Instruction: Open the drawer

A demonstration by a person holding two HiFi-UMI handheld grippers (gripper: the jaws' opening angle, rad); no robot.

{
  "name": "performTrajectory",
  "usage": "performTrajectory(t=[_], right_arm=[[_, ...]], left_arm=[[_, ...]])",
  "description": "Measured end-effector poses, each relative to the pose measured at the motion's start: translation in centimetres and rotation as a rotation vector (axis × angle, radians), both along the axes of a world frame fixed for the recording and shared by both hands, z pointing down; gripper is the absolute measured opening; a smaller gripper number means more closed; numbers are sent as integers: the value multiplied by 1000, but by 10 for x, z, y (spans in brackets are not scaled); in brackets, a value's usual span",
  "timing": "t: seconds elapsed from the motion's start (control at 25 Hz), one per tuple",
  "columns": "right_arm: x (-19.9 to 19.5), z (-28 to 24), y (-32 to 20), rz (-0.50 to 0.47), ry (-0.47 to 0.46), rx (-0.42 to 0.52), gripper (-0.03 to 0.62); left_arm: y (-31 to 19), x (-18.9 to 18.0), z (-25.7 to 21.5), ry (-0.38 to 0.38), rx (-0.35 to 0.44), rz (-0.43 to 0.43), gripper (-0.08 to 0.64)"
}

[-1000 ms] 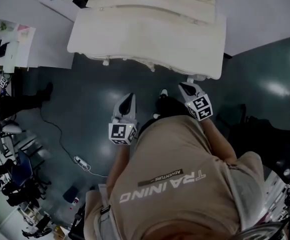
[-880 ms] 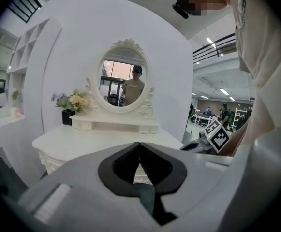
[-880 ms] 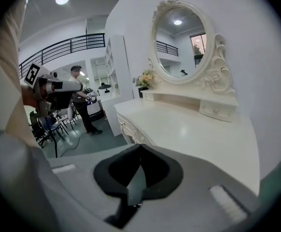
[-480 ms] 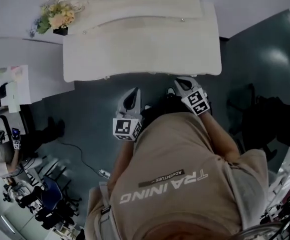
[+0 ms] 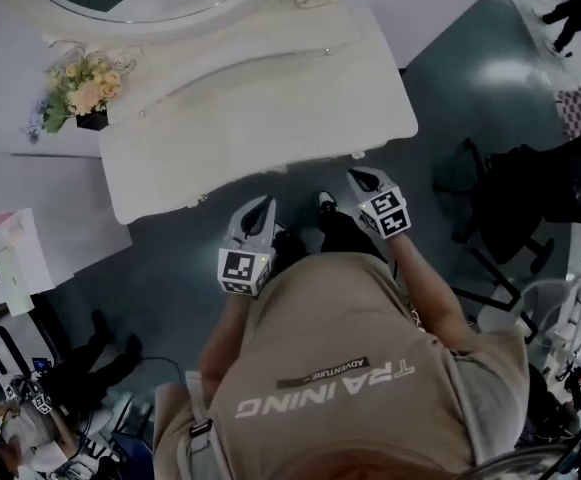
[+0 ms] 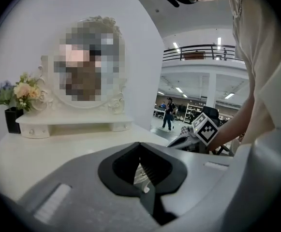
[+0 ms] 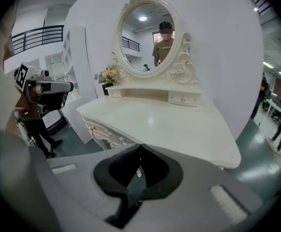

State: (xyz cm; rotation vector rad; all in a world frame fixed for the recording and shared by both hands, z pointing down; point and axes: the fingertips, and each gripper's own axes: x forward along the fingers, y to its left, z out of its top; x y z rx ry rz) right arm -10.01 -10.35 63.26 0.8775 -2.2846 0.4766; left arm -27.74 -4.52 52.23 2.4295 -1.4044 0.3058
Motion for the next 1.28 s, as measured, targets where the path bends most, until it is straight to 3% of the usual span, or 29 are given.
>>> performTrajectory(t=[0.24,0.52,0.76,0.84,1.0,1.28], right_arm=[[-7,16,40,191,-110,-122,0],[-7,51,62,130,-125,-209,-1],[5,93,32,213,-276,-255,2],[9,109,20,259,-345,-291,91],[16,139,-8,381,-492,-344,100],[10,176,-33,524,-581,-426,148]], left_arm=[[16,-16,16,49,-35,29,-2],[43,-5,10,13,-69,31,-2],[61,5,19,-12,-153,-38,-2],[65,11,24,-22,-181,-51,-2],[61,22,32,-33,-190,-73,-2],[65,33,38,-25,-199,-105,-2]])
